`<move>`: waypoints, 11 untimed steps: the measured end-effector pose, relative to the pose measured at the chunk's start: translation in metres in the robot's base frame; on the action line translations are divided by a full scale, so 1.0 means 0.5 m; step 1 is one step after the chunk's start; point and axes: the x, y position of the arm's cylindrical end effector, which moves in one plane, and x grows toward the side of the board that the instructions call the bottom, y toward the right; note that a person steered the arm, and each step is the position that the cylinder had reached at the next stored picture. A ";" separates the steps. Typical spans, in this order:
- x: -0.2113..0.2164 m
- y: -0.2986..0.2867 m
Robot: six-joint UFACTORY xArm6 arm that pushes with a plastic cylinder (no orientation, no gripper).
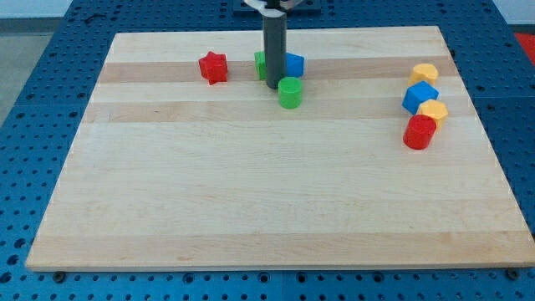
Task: Slide the green circle towards top right
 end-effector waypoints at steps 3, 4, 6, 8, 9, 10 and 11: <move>0.144 -0.021; 0.191 -0.054; 0.179 0.012; 0.044 0.150; 0.044 0.152; 0.034 0.166; -0.019 0.207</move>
